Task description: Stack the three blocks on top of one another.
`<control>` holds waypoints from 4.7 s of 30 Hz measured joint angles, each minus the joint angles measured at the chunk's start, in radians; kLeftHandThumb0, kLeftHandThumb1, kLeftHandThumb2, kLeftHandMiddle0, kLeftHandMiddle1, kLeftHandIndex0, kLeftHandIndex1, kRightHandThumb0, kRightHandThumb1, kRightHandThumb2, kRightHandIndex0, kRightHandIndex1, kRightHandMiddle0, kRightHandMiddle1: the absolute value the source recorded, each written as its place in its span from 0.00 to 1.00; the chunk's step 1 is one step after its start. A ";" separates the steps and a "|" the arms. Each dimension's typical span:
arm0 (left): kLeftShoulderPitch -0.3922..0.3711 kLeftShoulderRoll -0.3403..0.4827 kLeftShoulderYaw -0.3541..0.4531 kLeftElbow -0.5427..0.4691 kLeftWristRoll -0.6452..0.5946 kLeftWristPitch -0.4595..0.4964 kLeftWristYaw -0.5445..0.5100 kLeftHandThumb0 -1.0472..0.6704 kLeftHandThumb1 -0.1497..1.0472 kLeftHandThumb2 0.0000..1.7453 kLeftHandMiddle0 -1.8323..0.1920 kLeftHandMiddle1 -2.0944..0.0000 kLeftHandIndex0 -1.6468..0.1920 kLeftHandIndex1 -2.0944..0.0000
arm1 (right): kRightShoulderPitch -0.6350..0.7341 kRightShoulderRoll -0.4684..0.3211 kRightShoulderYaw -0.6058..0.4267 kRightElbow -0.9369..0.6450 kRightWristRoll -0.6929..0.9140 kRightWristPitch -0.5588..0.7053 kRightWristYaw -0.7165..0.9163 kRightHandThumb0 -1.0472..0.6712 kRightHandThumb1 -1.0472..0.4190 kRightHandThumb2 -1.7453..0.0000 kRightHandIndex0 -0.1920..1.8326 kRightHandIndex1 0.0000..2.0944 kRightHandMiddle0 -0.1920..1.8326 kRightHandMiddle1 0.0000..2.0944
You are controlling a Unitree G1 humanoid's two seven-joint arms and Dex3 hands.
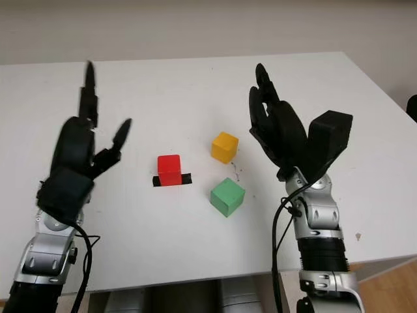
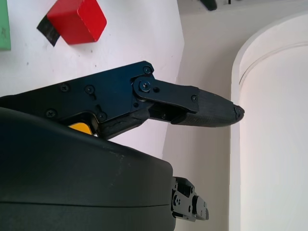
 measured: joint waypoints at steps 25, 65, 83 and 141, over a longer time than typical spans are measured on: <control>0.186 -0.114 0.093 -0.148 -0.220 0.037 -0.038 0.19 1.00 0.31 1.00 0.98 1.00 0.99 | -0.177 -0.222 0.007 0.083 -0.080 -0.044 0.131 0.29 0.12 0.98 0.12 0.06 0.13 0.07; 0.181 -0.103 0.075 -0.132 -0.186 0.054 -0.074 0.21 1.00 0.34 0.99 0.97 1.00 0.99 | -0.711 -0.389 0.748 0.896 -1.256 -0.903 -0.604 0.30 0.17 0.97 0.24 0.03 0.28 0.10; 0.183 -0.105 0.069 -0.131 -0.169 0.072 -0.066 0.19 1.00 0.32 0.99 0.98 1.00 0.99 | -0.736 -0.361 0.856 0.988 -1.286 -0.935 -0.665 0.28 0.17 0.97 0.23 0.03 0.31 0.08; 0.239 -0.119 0.048 -0.177 -0.152 0.080 -0.063 0.20 1.00 0.31 0.99 0.97 1.00 0.99 | -0.677 -0.281 0.966 1.078 -1.286 -0.824 -0.813 0.37 0.07 0.97 0.28 0.03 0.36 0.52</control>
